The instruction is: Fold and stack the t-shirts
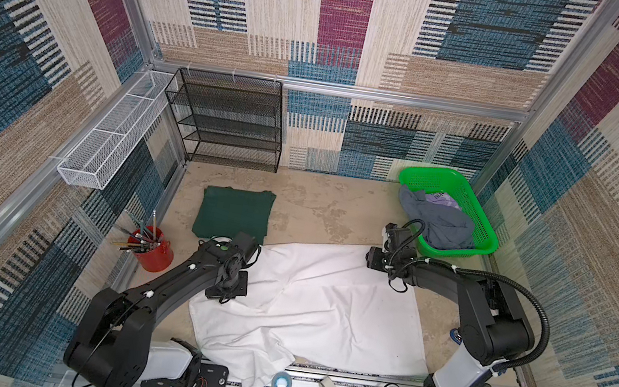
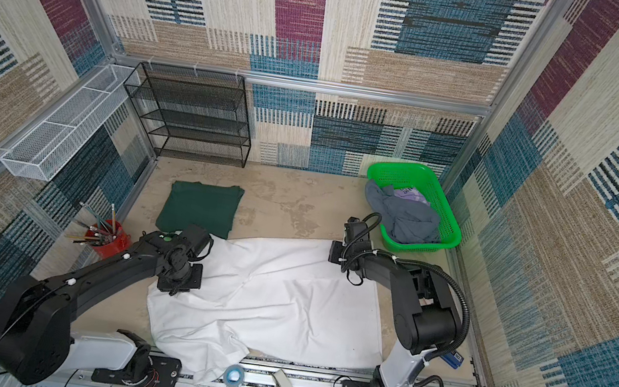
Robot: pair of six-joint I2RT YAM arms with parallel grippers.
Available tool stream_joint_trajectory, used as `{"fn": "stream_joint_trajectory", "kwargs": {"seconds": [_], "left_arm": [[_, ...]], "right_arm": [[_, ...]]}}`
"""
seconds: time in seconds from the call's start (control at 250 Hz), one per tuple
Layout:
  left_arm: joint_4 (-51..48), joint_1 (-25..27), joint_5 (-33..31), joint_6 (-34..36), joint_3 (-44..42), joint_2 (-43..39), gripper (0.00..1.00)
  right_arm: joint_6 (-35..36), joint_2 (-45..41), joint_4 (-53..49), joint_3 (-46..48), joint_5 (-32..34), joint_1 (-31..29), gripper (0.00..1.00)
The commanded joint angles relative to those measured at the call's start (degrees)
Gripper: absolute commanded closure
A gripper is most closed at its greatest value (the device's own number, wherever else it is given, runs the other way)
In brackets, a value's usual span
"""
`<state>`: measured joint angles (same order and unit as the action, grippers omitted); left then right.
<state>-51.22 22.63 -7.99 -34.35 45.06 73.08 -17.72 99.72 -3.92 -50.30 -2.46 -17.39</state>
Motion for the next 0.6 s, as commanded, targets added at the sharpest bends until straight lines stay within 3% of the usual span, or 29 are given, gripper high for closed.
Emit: {"fn": "stream_joint_trajectory", "kwargs": {"seconds": [0.0,0.024,0.116,0.204,0.312,0.364,0.46,0.592], "left_arm": [[-4.3,0.5,3.2,-6.9,-0.9,-3.5,1.00],[-4.5,0.6,3.7,-7.3,-1.2,-4.6,0.99],[-5.0,1.5,5.2,-9.8,-2.5,-9.7,0.82],[-5.2,1.5,5.7,-12.1,-2.5,-14.3,0.77],[-3.4,1.1,0.6,-11.1,0.0,-19.1,0.55],[-2.3,-0.3,-3.1,-9.5,1.7,-19.7,0.50],[2.2,-6.3,-5.8,-2.9,5.0,-15.1,0.50],[12.5,-15.6,-0.3,2.9,9.6,-2.9,0.50]], "right_arm": [[-0.2,0.8,-5.5,0.3,-1.1,0.0,0.45],[-0.2,0.8,-5.5,0.4,-0.9,0.0,0.45],[-0.8,0.6,-6.1,0.4,-0.4,0.2,0.45],[-1.3,0.1,-7.1,0.6,0.7,0.5,0.45],[-1.5,-0.9,-7.0,1.5,1.0,1.2,0.45],[-1.5,-1.1,-7.1,1.6,0.9,1.3,0.45],[-1.1,-1.5,-7.4,1.8,0.8,1.4,0.45],[-0.8,-2.0,-7.7,1.9,0.6,1.4,0.45]]}}
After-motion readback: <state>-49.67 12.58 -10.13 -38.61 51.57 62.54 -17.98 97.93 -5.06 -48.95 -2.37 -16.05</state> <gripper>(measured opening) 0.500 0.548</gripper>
